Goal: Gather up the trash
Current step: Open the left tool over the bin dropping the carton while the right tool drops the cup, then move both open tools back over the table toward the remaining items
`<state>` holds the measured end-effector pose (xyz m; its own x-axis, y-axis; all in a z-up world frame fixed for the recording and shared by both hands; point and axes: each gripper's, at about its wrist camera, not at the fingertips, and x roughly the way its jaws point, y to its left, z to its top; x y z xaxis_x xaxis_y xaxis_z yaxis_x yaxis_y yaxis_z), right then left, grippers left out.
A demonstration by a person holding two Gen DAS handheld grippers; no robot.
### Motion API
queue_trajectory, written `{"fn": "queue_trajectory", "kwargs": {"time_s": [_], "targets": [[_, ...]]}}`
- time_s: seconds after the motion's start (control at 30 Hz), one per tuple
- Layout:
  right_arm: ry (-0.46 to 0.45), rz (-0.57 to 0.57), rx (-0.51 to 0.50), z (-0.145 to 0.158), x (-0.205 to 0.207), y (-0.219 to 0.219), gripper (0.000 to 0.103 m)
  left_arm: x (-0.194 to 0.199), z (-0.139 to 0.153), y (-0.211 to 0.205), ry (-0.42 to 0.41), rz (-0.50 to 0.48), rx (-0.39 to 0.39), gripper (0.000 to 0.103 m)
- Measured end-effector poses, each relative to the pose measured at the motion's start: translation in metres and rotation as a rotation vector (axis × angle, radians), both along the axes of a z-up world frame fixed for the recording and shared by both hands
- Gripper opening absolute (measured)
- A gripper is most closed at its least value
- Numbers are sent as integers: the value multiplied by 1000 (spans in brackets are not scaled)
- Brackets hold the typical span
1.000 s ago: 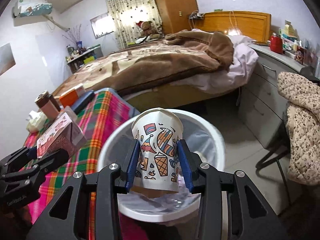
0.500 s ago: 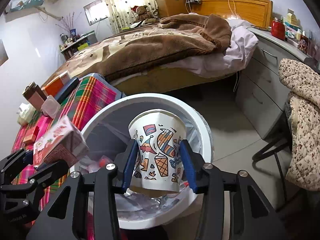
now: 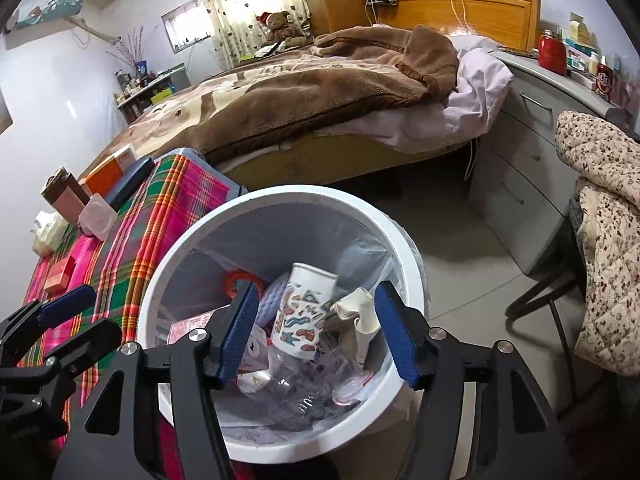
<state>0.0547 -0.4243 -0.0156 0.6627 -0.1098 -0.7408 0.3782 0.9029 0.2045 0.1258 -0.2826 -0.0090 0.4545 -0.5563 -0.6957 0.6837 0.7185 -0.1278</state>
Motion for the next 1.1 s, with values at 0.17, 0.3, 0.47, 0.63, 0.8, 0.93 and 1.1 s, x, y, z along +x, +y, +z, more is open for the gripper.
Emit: {"fn": "queue_trajectory", "kwargs": {"time_s": [0.17, 0.3, 0.47, 0.63, 0.8, 0.93, 1.1], "targets": [[-13, 3, -6, 4, -1, 5, 62, 1, 3, 8, -2, 17, -9, 68], [-22, 10, -15, 8, 0, 9, 62, 0, 6, 14, -10, 28, -16, 68], [-39, 19, -22, 12, 1, 16, 62, 0, 11, 25, -21, 49, -26, 68], [-57, 32, -26, 15, 4, 25, 62, 2, 14, 37, -31, 70, -22, 68], [-73, 42, -25, 18, 8, 34, 62, 2, 18, 53, -41, 97, -29, 68], [-88, 62, -28, 22, 11, 43, 62, 6, 20, 68, -46, 130, -30, 68], [-117, 98, -41, 27, 22, 61, 66, 13, 21, 91, -59, 191, -32, 68]]}}
